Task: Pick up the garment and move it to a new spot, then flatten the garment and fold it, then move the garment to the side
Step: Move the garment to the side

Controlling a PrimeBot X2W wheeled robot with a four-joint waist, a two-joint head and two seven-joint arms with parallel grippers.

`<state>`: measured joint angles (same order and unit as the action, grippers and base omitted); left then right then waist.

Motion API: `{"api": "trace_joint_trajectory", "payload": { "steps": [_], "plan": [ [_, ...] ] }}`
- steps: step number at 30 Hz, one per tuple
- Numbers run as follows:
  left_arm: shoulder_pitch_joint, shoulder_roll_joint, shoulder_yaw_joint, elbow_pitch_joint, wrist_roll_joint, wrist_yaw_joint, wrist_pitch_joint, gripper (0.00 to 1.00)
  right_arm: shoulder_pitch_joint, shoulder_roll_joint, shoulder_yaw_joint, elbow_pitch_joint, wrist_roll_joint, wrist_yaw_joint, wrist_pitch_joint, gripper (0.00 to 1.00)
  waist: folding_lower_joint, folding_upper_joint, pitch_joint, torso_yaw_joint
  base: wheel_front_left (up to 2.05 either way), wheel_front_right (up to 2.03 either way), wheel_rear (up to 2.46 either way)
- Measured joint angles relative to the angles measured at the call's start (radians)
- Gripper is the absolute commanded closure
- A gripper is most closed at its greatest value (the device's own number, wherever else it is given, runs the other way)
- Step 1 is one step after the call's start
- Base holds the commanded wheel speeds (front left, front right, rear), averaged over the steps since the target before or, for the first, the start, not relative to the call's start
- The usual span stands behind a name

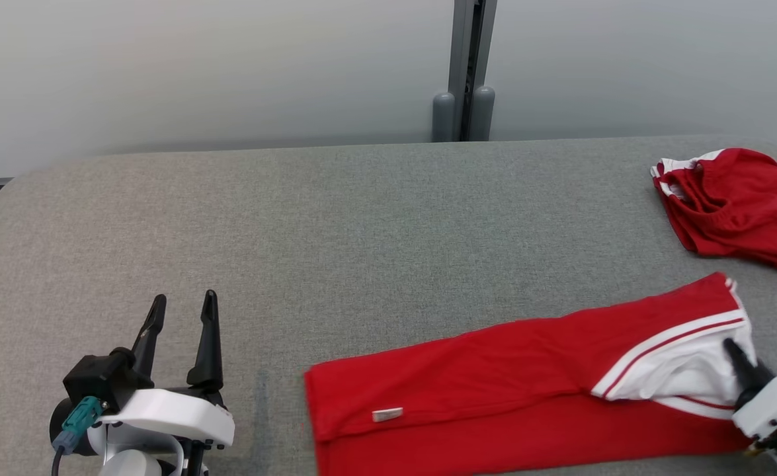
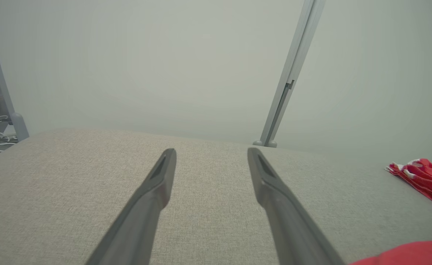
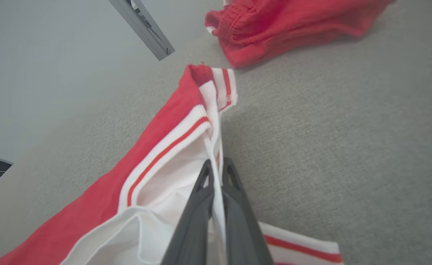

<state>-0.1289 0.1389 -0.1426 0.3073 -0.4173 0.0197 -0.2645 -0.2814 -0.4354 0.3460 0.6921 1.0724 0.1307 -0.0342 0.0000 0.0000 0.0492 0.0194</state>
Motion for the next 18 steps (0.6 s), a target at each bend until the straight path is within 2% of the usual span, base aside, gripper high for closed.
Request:
{"api": "trace_joint_trajectory", "payload": {
  "steps": [7,12,18],
  "plan": [
    [0.004,-0.012,0.011,0.0,0.012,-0.009,0.0,0.0,0.005,-0.053,-0.038,-0.045,-0.016,0.0,0.005,1.0,0.0,0.0,-0.012,-0.003,0.0,0.0,0.0],
    [0.017,-0.022,0.014,0.004,0.015,-0.012,0.0,0.0,0.028,-0.068,-0.044,-0.168,-0.03,0.0,0.011,1.0,0.0,0.0,-0.025,0.0,0.0,0.0,0.0],
    [0.022,-0.026,0.014,0.018,0.022,-0.027,0.0,0.0,0.08,-0.071,-0.059,-0.347,-0.053,0.0,0.069,1.0,0.0,0.0,-0.039,0.015,0.0,0.0,0.0]
  ]
}}
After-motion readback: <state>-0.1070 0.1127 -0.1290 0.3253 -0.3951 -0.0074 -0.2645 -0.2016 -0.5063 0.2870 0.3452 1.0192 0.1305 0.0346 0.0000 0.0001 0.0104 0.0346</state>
